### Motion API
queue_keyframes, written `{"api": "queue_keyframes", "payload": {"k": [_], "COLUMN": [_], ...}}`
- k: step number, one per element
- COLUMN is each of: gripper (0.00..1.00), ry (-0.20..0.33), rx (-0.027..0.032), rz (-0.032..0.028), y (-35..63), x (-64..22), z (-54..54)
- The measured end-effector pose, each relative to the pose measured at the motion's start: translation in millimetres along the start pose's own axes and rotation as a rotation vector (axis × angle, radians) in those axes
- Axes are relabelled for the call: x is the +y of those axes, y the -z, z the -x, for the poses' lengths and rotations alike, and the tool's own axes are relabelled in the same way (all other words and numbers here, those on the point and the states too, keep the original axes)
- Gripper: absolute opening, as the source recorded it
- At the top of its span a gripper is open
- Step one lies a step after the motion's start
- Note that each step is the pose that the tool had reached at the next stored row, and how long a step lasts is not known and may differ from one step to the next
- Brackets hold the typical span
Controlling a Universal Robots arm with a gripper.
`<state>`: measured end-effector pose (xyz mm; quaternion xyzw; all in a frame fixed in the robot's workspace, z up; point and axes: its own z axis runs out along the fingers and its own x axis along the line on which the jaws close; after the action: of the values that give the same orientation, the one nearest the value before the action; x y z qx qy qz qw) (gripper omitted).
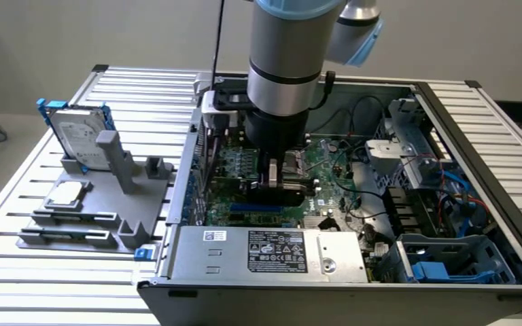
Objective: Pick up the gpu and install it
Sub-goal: 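Insert the gpu into the slot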
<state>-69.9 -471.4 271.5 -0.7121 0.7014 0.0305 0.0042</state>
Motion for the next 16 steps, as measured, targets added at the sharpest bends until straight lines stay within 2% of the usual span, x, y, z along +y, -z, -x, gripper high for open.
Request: {"api": "queue_keyframes", "payload": {"k": [8,16], "gripper": [0.26,0.26], "ry": [0.0,0.0], "rx": [0.0028,0.0105], "rz": [-0.0032,-0.0076], "y": [-0.6,-0.9], "x": [5.6,5.7], "z": [0.8,0.9]}}
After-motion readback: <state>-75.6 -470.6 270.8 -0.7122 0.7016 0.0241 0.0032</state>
